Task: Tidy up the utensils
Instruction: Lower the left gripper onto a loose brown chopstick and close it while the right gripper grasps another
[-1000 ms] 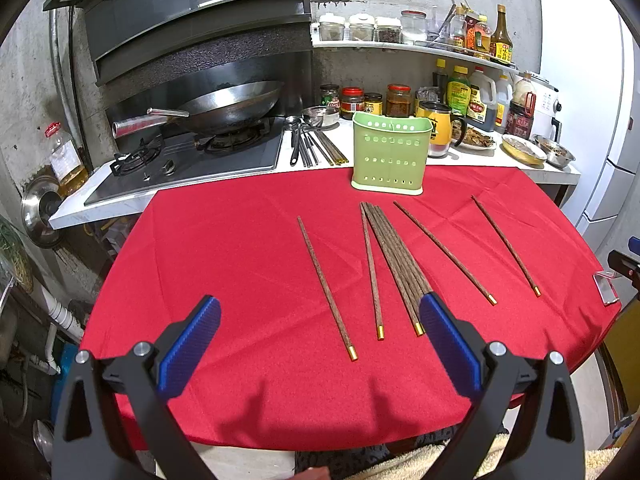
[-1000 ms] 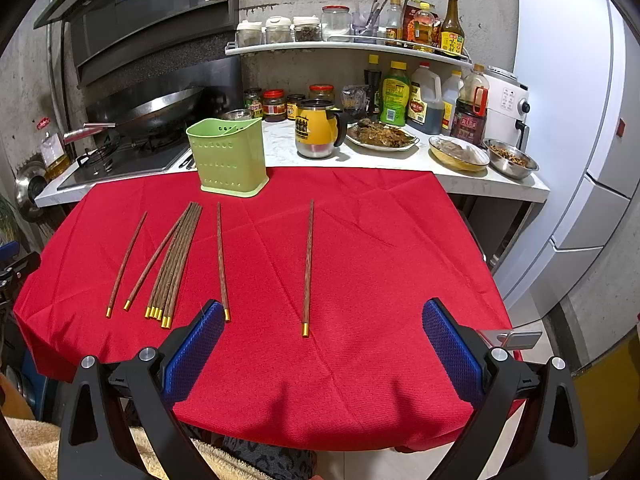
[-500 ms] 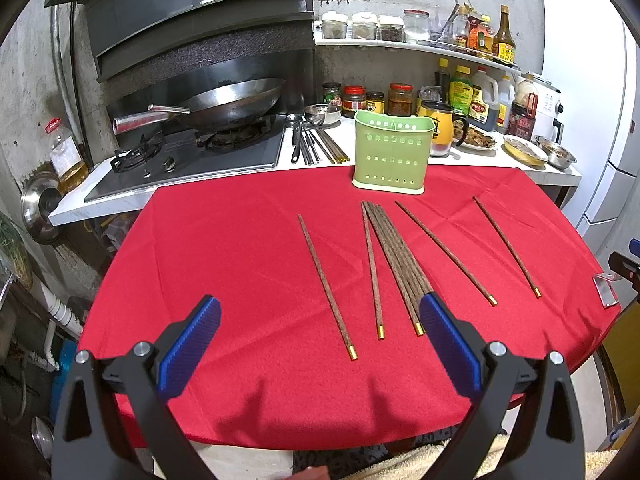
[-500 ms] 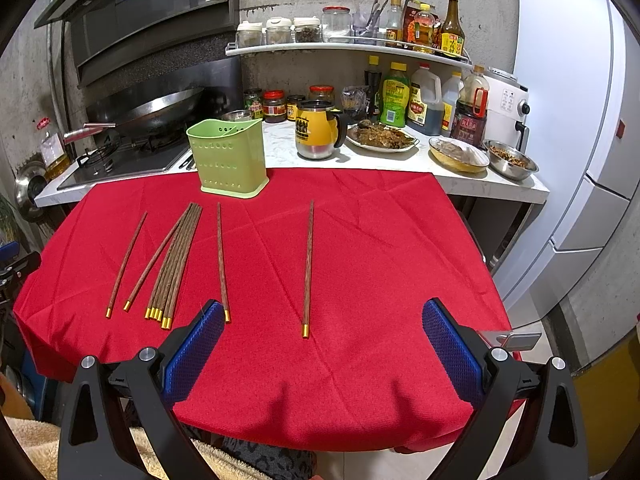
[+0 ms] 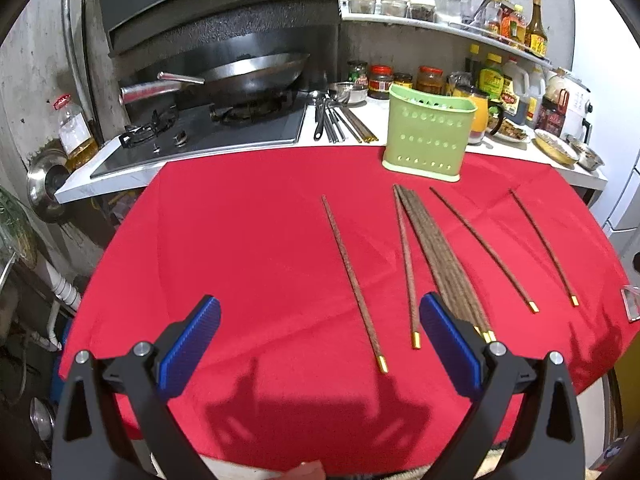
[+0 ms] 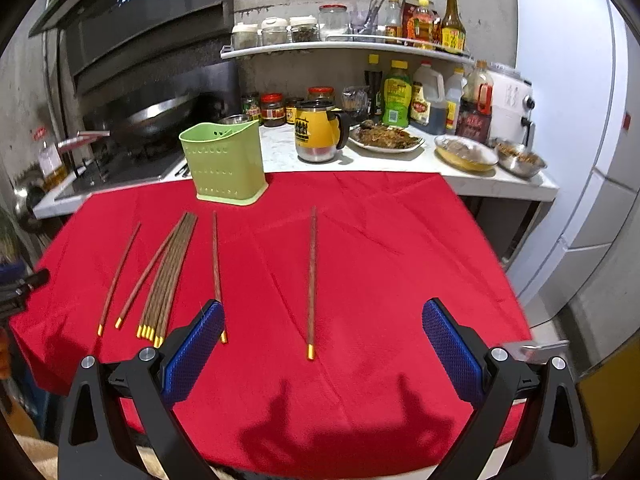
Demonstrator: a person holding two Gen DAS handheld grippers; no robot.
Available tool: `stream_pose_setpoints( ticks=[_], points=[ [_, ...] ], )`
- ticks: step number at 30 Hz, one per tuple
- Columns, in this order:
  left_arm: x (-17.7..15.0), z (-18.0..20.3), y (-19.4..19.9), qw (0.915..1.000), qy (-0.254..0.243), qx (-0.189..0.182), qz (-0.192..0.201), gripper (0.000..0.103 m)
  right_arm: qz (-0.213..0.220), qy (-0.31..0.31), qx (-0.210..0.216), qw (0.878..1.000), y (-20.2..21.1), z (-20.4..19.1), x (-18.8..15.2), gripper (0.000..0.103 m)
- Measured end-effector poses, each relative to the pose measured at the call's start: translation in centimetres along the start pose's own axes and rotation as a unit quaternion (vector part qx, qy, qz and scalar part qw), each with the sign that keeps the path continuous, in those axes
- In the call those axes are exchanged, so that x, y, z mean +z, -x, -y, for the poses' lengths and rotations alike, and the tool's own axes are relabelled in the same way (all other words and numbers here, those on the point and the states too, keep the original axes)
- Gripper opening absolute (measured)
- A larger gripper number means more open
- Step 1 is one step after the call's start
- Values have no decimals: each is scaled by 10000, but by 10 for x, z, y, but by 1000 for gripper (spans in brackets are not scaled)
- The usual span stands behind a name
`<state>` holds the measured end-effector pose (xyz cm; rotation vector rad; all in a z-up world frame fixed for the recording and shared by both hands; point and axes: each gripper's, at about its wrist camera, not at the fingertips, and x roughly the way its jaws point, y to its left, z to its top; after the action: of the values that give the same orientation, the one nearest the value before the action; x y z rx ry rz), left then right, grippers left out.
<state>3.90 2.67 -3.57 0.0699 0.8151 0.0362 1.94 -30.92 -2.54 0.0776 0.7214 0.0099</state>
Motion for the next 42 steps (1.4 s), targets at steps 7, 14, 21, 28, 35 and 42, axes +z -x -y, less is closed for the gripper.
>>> stream_pose_setpoints(
  ticks=[7,14,21,28,35,42],
  points=[
    [-2,-1,-60,9989,122,-177,-405,97,-383,-42,60,9992,-50,-1,-2,97],
    [-2,-4,-102,9967,213,-199,-752,97,-652,130,-21,9978,-102,-9,-3,97],
    [1,0,-122,9953,180,-203,-927,97,-868,215,73,9960,-134,-14,0,93],
    [-2,4,-131,9945,61,-199,-1024,98,-968,374,92,9946,-150,-19,2,84],
    [-1,3,-132,9936,51,-233,-1108,98,-1158,404,128,9924,-162,-20,-1,62],
    [-8,9,-125,9949,98,-248,-975,96,-1237,432,120,9913,-158,-14,-4,41]
  ],
)
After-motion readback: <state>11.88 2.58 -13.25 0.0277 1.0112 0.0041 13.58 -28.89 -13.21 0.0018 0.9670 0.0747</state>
